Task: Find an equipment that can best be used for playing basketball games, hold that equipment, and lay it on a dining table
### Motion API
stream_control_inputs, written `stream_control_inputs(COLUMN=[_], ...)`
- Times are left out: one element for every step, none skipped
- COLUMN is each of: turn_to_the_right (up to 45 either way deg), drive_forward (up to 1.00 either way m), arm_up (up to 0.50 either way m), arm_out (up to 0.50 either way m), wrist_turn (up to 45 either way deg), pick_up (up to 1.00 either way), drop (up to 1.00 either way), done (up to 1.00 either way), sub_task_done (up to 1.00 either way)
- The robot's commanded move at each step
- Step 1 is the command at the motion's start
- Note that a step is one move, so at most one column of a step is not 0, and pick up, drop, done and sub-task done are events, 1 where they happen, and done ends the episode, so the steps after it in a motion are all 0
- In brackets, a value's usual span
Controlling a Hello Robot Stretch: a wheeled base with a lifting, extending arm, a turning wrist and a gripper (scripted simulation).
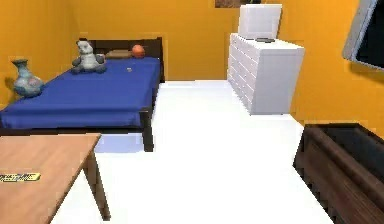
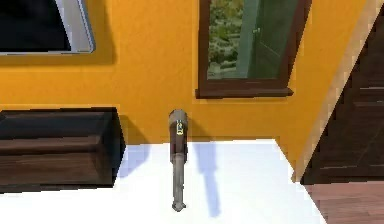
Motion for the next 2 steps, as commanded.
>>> stream_control_inputs(turn_to_the_right=[0.0,0.0], drive_forward=[1.0,1.0], arm_up=[0.0,0.0], arm_out=[0.0,0.0], wrist_turn=[0.0,0.0], pick_up=[0.0,0.0], drop=[0.0,0.0], done=[0.0,0.0], sub_task_done=[0.0,0.0])
